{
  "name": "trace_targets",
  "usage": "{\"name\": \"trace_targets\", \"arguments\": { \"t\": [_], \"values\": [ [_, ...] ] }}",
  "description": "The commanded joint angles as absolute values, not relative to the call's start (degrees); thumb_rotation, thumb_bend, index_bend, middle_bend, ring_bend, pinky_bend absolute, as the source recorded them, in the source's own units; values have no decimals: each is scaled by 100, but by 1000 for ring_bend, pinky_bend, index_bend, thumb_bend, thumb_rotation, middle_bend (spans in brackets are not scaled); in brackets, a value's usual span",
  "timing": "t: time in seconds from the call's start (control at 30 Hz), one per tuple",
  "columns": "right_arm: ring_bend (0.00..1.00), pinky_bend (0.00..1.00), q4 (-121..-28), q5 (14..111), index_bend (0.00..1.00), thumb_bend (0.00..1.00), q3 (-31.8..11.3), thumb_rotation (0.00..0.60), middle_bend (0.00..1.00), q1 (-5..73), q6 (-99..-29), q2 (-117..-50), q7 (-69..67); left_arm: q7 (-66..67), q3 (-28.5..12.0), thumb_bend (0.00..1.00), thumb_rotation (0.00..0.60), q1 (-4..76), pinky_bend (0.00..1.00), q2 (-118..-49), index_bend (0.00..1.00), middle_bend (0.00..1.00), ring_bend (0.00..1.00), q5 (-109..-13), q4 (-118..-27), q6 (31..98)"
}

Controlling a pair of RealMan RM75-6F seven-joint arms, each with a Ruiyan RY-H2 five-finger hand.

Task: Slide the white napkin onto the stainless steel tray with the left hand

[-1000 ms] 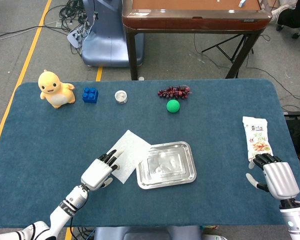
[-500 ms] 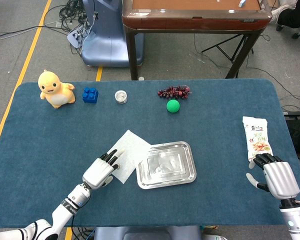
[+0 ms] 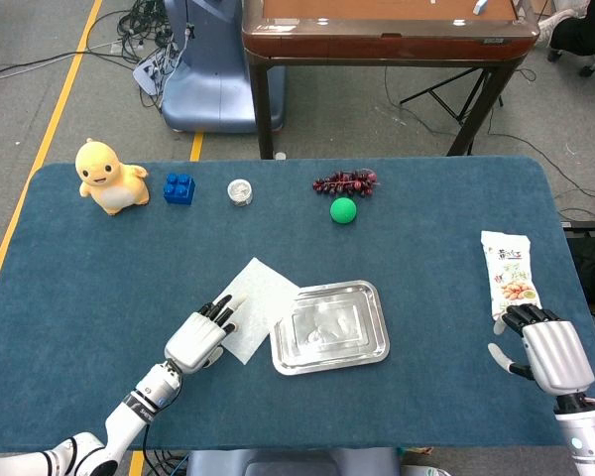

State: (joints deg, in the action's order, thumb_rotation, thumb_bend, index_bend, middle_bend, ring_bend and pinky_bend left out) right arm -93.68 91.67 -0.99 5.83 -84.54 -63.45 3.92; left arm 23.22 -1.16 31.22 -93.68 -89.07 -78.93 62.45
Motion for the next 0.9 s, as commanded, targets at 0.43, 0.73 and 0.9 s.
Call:
{"name": "trace_targets", "arguments": {
  "t": [0.43, 0.73, 0.9],
  "values": [
    [345, 435, -9372, 9141, 540, 259, -107, 600, 442, 589, -8428, -6336, 388, 2431, -52, 276, 600, 3154, 223, -9471, 283, 0, 0, -8869, -7688, 6257],
    [345, 435, -9376, 9129, 540, 259, -108, 600, 442, 595, -8406, -6334, 402, 2573, 0, 276, 600, 3164, 223, -9532, 268, 0, 0, -8873, -7545, 6264],
    [345, 435, -9376, 9126, 540, 259, -112, 600, 441, 594, -8411, -6332, 395, 2589, 10, 276, 600, 3167, 223, -9553, 268, 0, 0, -8847, -7496, 6250]
  ]
}}
